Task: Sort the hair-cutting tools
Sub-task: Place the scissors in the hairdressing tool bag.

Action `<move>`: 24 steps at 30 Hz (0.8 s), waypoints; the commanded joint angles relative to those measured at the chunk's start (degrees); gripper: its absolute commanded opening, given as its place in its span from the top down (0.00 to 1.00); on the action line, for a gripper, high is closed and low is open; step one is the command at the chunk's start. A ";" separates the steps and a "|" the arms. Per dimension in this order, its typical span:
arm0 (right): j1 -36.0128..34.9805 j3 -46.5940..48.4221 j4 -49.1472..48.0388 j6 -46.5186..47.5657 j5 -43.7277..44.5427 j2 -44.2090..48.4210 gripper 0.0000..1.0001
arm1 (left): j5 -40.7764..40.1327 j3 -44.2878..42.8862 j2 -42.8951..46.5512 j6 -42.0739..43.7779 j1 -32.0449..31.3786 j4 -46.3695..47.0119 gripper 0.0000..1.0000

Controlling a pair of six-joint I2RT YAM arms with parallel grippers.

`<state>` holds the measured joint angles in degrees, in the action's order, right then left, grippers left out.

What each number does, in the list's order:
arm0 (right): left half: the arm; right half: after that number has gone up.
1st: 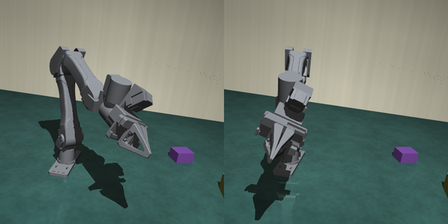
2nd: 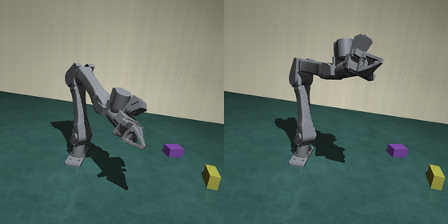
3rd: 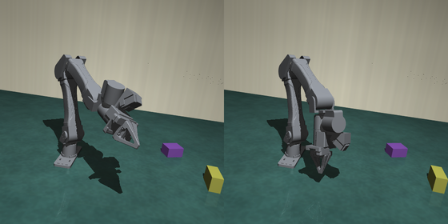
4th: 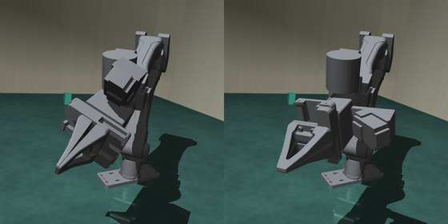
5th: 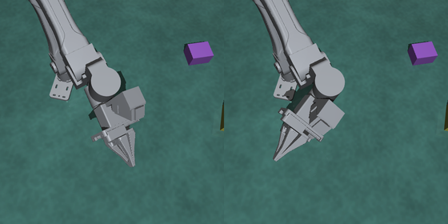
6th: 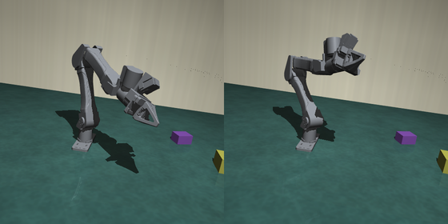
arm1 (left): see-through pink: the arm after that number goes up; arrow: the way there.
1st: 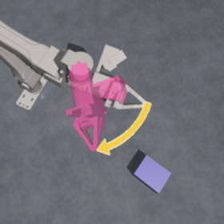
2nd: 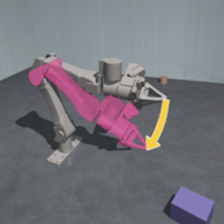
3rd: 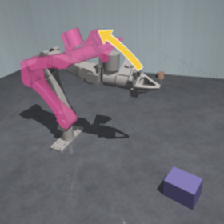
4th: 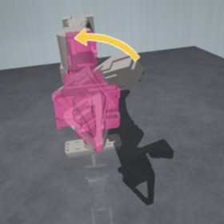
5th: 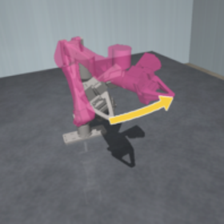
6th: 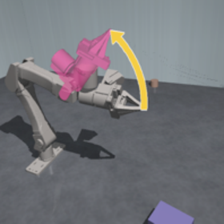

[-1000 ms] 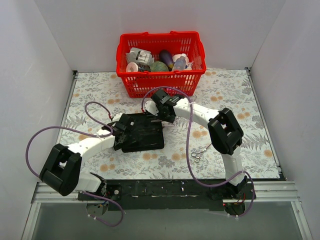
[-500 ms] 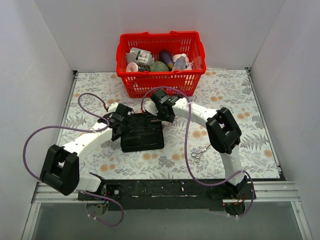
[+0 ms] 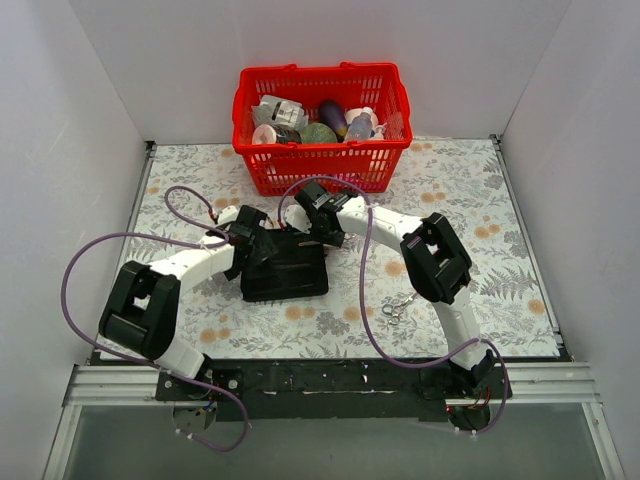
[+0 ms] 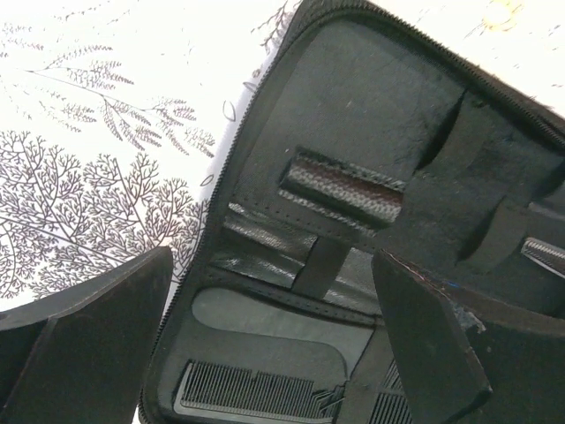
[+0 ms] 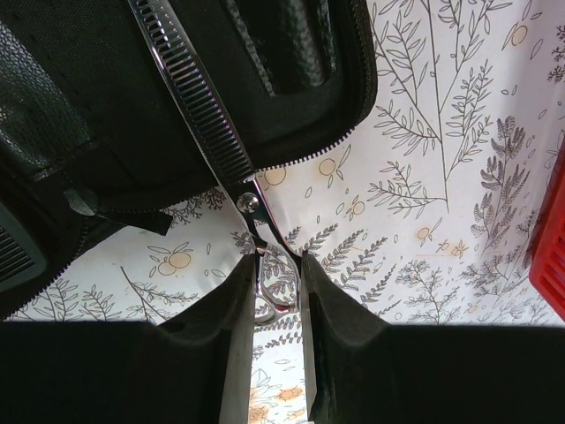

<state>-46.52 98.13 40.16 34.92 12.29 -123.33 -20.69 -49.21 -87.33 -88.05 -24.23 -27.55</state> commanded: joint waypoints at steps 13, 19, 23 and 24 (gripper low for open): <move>-0.32 1.01 0.44 -0.55 -0.43 1.60 0.99 | -7.08 -6.17 5.06 6.31 3.57 -13.32 0.02; -0.41 1.01 1.06 -1.34 -0.87 1.86 0.99 | -5.87 -6.25 1.38 8.42 6.47 -13.33 0.02; -0.50 0.84 1.06 -1.52 -0.96 1.86 0.99 | -4.89 -8.26 -1.17 8.95 7.09 -12.18 0.02; -0.50 0.84 0.97 -1.52 -0.96 1.78 0.99 | -4.80 -8.79 -2.39 9.04 7.26 -12.18 0.02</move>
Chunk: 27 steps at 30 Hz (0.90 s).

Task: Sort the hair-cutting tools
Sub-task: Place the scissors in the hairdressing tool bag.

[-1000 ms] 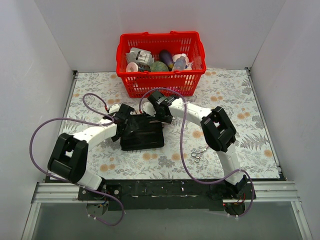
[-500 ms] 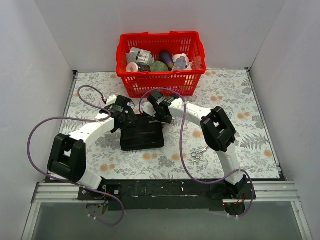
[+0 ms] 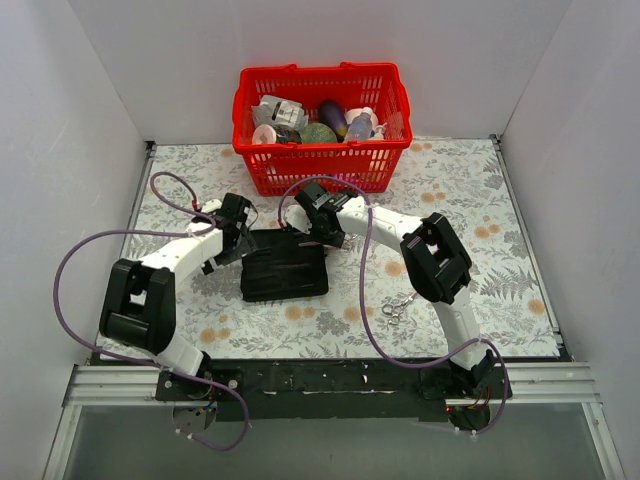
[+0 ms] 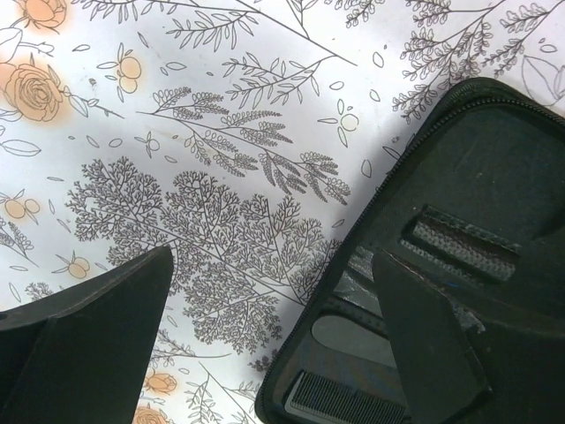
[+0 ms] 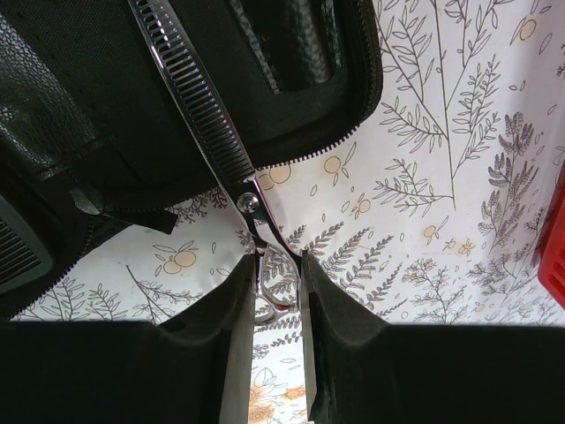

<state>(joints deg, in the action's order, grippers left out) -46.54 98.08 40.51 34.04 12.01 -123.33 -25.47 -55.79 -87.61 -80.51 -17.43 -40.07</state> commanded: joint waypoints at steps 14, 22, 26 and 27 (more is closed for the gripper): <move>-0.74 2.29 0.80 -0.12 -1.81 1.07 0.99 | -0.63 -5.03 -9.85 2.46 0.64 1.58 0.02; -1.97 2.11 1.06 0.58 -1.99 0.28 0.99 | -0.98 -4.59 -10.21 2.90 0.73 1.84 0.02; -2.93 2.29 0.53 1.38 -2.08 0.02 0.99 | -1.16 -4.33 -9.86 3.08 0.82 2.11 0.02; -3.03 2.55 0.36 1.64 -2.17 -0.07 0.99 | -1.07 -4.24 -9.77 3.08 0.73 2.19 0.02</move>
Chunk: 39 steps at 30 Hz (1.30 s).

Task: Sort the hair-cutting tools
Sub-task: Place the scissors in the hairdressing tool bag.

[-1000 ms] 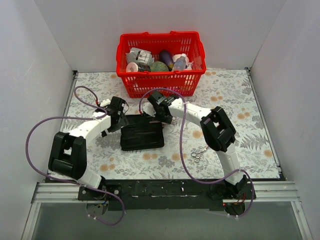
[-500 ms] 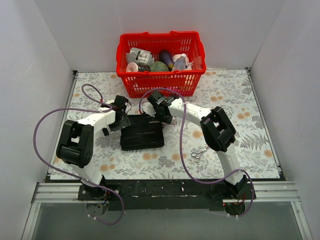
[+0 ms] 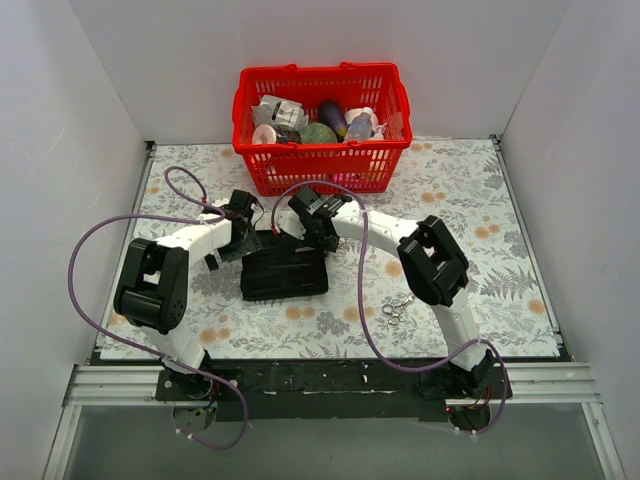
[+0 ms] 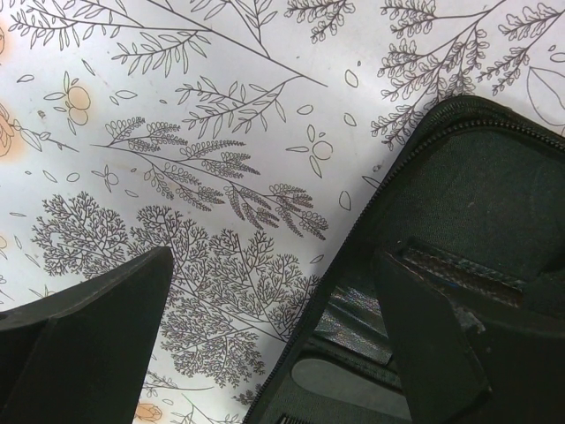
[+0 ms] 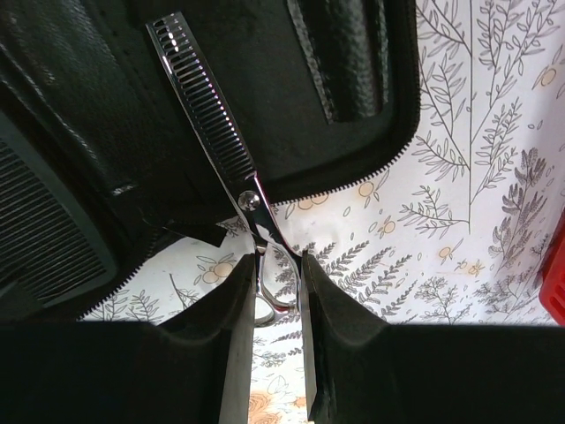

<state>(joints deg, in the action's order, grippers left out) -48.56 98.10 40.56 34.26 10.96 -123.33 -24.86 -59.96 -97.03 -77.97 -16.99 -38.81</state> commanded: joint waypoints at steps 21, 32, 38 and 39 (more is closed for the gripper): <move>-6.02 13.07 1.19 1.51 -0.68 -7.63 0.99 | -0.80 1.34 2.02 0.89 0.56 1.54 0.02; -7.52 17.29 0.75 0.55 -2.70 -10.79 0.99 | -0.89 1.61 2.46 1.16 0.65 1.63 0.02; -7.52 18.26 -1.52 -1.91 -6.47 -11.85 0.99 | -0.89 1.87 2.64 1.16 0.82 1.89 0.02; -7.43 18.18 -2.14 -2.61 -6.57 -11.94 0.99 | -0.89 1.96 2.81 1.16 0.73 1.81 0.02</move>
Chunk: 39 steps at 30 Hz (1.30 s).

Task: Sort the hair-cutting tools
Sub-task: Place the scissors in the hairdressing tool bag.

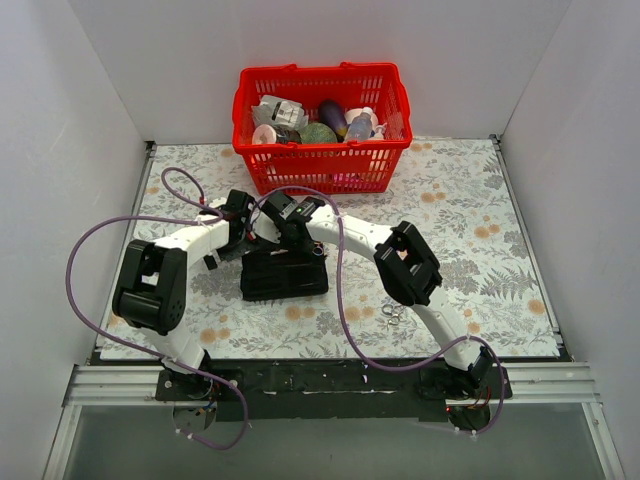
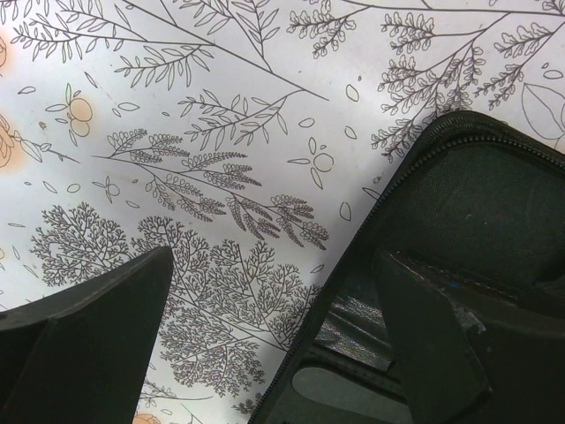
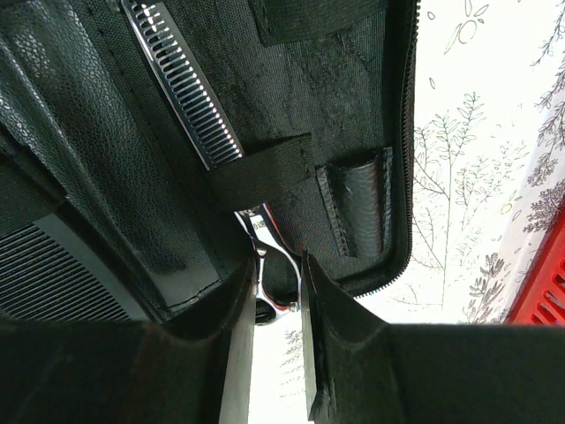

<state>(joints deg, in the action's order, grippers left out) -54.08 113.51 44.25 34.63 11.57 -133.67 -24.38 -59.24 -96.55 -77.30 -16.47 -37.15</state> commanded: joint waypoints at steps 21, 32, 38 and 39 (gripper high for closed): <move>2.23 -2.24 -4.61 -7.83 -1.90 0.86 0.99 | -0.40 0.88 2.33 0.48 0.39 0.50 0.02; 0.21 -2.24 -4.08 -4.58 -5.16 1.13 0.99 | -0.58 0.71 1.89 0.39 0.38 0.50 0.02; -0.32 -4.52 -4.34 -3.43 -7.70 2.35 0.99 | -0.58 1.15 2.07 0.30 0.30 0.85 0.02; -0.41 -5.14 -5.22 -3.26 -8.23 2.71 0.99 | -0.58 1.06 2.07 0.30 0.38 0.85 0.02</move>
<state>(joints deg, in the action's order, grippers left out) -52.99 111.24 41.43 30.41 9.65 -132.62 -24.34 -58.57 -96.09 -77.32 -16.29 -36.40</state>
